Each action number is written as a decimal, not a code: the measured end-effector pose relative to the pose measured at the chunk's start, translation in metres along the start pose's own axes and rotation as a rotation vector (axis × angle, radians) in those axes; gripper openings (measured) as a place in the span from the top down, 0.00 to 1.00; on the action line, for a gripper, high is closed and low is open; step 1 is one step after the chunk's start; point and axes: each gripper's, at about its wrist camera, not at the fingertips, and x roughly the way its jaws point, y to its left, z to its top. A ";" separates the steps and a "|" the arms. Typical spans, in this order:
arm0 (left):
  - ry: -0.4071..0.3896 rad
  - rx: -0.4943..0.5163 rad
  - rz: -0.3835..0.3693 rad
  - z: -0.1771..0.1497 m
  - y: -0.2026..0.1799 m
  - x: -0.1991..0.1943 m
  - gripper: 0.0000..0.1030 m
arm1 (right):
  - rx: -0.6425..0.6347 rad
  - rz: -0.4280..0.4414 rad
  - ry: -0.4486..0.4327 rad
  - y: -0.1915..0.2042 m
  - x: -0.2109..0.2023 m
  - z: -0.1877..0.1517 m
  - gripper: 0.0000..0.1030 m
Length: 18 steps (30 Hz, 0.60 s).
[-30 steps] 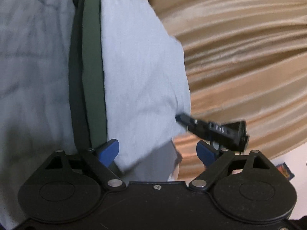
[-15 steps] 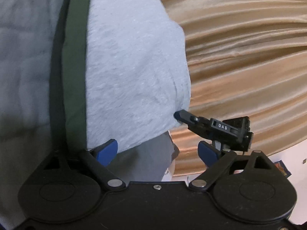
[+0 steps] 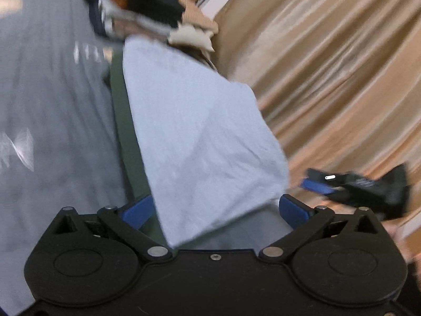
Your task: Fold clothes
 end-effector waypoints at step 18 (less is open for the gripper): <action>0.066 -0.026 -0.046 -0.013 0.005 -0.004 0.00 | 0.446 0.017 -0.030 -0.054 0.033 -0.033 0.47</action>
